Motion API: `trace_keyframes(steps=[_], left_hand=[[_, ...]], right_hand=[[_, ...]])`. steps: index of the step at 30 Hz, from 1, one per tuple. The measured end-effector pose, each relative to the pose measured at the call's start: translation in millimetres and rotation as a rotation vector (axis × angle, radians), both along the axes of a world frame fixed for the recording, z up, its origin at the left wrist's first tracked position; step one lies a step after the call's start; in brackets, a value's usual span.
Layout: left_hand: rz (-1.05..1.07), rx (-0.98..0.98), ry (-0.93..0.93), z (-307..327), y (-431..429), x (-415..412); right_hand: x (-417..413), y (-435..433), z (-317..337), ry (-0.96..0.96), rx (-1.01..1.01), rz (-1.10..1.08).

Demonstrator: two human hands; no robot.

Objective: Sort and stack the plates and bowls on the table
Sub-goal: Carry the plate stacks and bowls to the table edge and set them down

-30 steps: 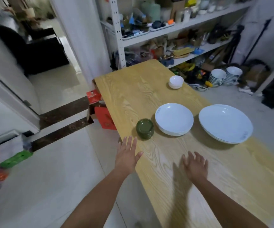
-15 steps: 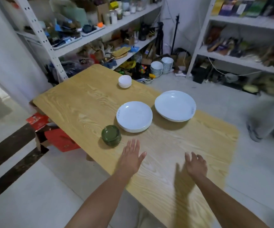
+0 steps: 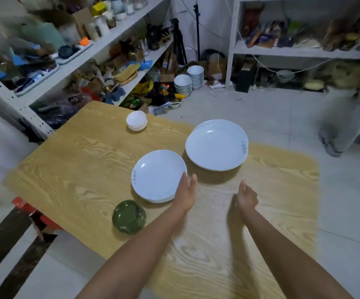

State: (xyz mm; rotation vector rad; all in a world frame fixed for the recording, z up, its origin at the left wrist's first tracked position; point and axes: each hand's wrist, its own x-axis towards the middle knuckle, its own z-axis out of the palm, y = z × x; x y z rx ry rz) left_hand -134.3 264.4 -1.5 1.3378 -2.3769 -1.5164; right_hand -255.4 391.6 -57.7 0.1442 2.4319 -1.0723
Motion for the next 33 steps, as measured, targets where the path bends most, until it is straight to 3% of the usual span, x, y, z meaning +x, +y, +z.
trace_keyframes(steps=[3,6,8,16,19,24,33], left_hand=[[0.155,0.078,-0.004,-4,6,-43],[0.419,-0.054,0.128,-1,-1,-74],[0.486,-0.090,0.224,2,-13,-92],[0.219,-0.098,0.078,-15,-97,-153],[0.169,-0.089,-0.001,-23,-113,-169],[0.141,-0.069,0.000,-30,-121,-193],[0.281,0.137,0.009,-36,-140,-205]], right_hand=[[-26,1,-1,-0.029,-0.035,-0.100],[-53,8,-1,-0.089,-0.039,-0.200],[-71,11,-2,-0.182,-0.061,-0.295],[-91,-26,4,-0.422,-0.356,-0.519],[-97,-42,6,-0.439,-0.467,-0.485],[-105,-59,3,-0.203,-0.448,-0.138],[-125,-68,-12,-0.131,-0.288,-0.060]])
